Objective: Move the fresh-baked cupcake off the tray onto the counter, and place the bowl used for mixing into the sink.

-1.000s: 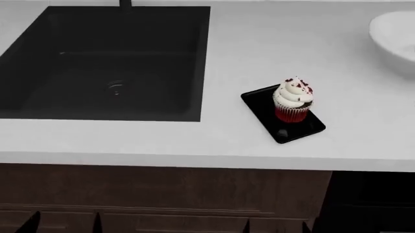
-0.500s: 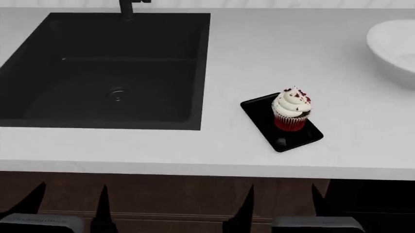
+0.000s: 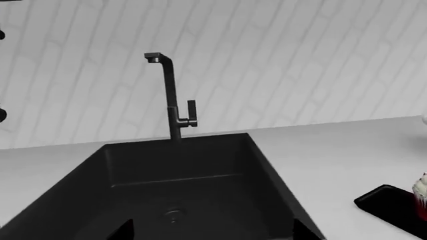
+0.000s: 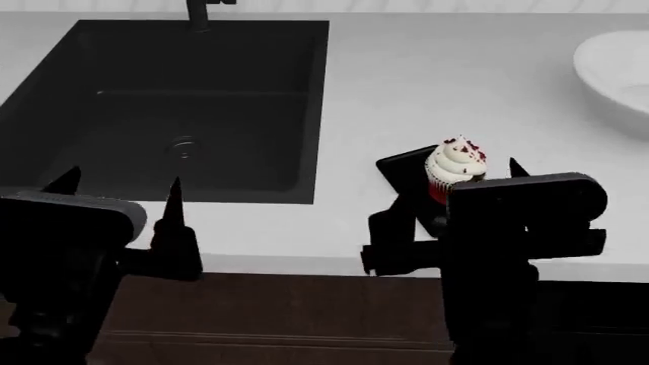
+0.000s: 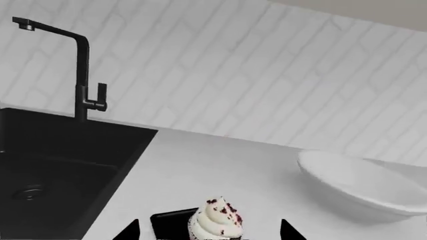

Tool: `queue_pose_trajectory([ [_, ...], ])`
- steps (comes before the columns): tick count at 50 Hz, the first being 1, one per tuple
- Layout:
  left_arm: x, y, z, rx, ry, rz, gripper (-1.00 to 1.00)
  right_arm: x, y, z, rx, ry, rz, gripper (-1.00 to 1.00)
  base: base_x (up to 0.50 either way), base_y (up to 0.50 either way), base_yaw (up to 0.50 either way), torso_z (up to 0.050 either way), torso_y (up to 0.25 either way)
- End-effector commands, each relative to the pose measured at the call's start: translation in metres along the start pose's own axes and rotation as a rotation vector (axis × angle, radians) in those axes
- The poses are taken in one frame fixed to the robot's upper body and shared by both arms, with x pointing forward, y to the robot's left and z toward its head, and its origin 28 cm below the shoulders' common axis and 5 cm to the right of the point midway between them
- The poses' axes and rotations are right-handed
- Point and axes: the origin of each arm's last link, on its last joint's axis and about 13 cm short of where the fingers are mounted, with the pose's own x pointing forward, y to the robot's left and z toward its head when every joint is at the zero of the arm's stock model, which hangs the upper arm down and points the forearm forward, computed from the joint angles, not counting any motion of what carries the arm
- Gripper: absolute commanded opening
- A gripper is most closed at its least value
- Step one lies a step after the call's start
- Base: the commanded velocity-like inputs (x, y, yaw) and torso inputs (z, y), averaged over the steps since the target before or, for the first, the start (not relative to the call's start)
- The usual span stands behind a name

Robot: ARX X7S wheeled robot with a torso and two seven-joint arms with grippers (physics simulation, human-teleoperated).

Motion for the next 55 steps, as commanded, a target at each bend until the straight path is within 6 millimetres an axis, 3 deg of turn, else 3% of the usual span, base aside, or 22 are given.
queue_pose_trajectory([
  [1, 0.039, 0.001, 0.037, -0.034, 0.015, -0.023, 1.00, 0.043, -0.019, 0.030, 0.001, -0.024, -0.025, 1.00, 0.00, -0.50, 0.00, 0.050, 0.004],
  [13, 0.066, 0.009, 0.044, -0.033, 0.040, 0.021, 1.00, 0.070, -0.039, 0.042, 0.050, 0.030, -0.044, 1.00, 0.00, -0.50, 0.00, 0.050, 0.004],
  [24, 0.103, 0.024, 0.045, -0.012, 0.059, 0.101, 1.00, 0.088, -0.032, 0.049, 0.015, 0.047, -0.030, 1.00, 0.00, -0.21, 0.00, 0.050, 0.005],
  [35, 0.106, 0.026, 0.044, -0.011, 0.068, 0.097, 1.00, 0.094, -0.033, 0.049, 0.017, 0.061, -0.049, 1.00, 0.41, 0.00, 0.00, 0.050, 0.005],
  [45, 0.109, 0.024, 0.041, -0.007, 0.072, 0.091, 1.00, 0.097, -0.033, 0.044, 0.037, 0.067, -0.038, 1.00, 0.00, 0.00, 0.00, 0.050, 0.005],
  [55, 0.108, 0.023, 0.040, -0.009, 0.074, 0.082, 1.00, 0.099, -0.032, 0.039, 0.028, 0.082, -0.039, 1.00, 0.48, 0.00, 0.00, 0.050, 0.005],
])
